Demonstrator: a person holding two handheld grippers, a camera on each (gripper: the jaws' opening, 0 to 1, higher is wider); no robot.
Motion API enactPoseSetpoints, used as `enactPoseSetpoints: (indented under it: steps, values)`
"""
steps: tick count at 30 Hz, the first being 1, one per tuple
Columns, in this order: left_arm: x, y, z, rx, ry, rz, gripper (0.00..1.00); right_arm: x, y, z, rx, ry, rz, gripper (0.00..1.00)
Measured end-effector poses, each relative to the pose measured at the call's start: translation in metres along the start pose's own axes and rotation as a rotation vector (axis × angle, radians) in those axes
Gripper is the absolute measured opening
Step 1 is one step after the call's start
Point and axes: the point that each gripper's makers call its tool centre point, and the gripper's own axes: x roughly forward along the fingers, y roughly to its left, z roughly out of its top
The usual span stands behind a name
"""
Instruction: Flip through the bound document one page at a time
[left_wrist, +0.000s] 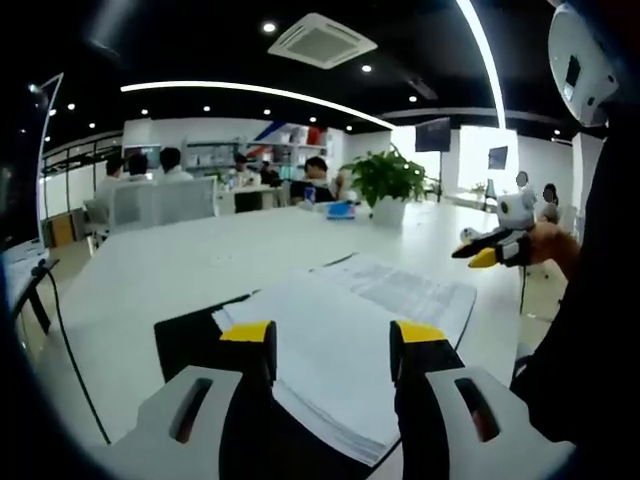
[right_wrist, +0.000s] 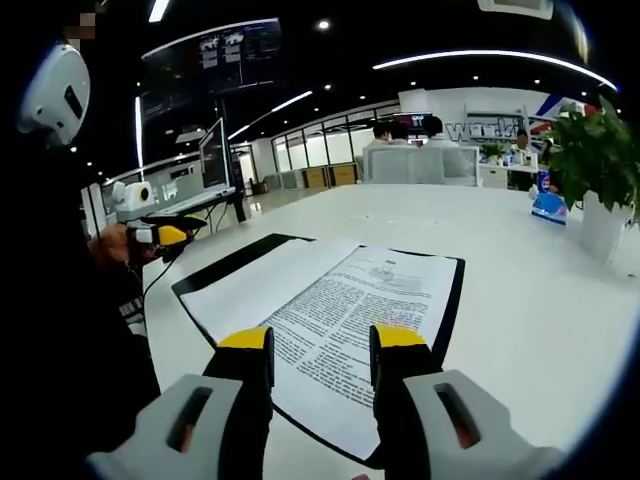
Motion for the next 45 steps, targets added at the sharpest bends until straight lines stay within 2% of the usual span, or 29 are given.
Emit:
enactPoseSetpoints:
  steps: [8,13,19,23,27,34,39,42,45]
  values:
    - [0.002,-0.013,-0.015,-0.023,0.038,-0.012,0.47,-0.004,0.004,-0.004,0.021,-0.019,0.005,0.39]
    - [0.003,-0.024,-0.022,-0.019,0.066,-0.025,0.47,-0.010,0.006,-0.003,0.044,-0.066,0.010,0.42]
    - [0.000,-0.026,-0.022,-0.021,0.063,-0.009,0.46,-0.017,0.008,-0.007,0.054,-0.084,0.000,0.49]
    - [-0.002,-0.028,-0.020,-0.017,0.053,-0.007,0.46,-0.020,0.007,-0.013,0.068,-0.087,-0.008,0.51]
    - [-0.001,-0.034,-0.024,0.001,0.073,-0.021,0.47,-0.023,0.009,-0.019,0.064,-0.079,-0.012,0.52]
    - [0.007,-0.054,-0.030,0.039,0.133,-0.096,0.45,-0.035,0.000,-0.024,0.054,-0.121,-0.070,0.49]
    - [0.024,-0.069,-0.026,0.065,0.144,-0.149,0.45,-0.045,-0.007,-0.027,0.085,-0.139,-0.093,0.47]
    - [0.036,-0.088,-0.028,0.076,0.185,-0.218,0.45,-0.048,-0.008,-0.029,0.081,-0.130,-0.101,0.47]
    - [0.044,-0.098,-0.029,0.107,0.199,-0.250,0.45,-0.052,-0.009,-0.030,0.089,-0.138,-0.104,0.47]
